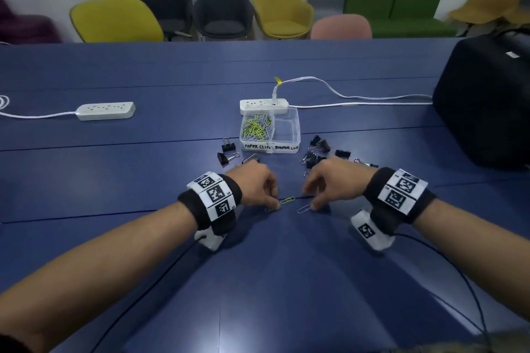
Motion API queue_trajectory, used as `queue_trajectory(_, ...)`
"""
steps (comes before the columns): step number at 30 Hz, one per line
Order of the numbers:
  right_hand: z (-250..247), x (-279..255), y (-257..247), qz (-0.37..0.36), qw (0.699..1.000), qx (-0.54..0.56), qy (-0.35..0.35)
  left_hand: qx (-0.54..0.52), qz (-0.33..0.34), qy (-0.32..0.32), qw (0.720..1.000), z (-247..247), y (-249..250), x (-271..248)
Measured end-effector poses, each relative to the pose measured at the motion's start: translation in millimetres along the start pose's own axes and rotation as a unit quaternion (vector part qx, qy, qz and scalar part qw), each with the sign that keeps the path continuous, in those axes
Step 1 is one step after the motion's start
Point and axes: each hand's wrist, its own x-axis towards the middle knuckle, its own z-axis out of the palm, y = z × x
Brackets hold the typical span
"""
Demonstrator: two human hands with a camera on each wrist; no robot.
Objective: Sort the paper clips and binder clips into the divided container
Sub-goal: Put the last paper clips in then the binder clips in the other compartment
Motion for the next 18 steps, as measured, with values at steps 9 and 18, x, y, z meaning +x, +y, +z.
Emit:
queue_trajectory(9, 19.3, -2.8, -1.4, -0.017, 0.999, -0.014, 0.037, 0.026, -0.024, 0.000, 0.999, 1.0, 10.7, 0.8)
queue_trajectory(18, 23.0, 0.3, -10.5, -0.015, 1.000, -0.012, 0.005, 0.046, -0.025, -0.041, 0.998, 5.3, 7.3, -1.9)
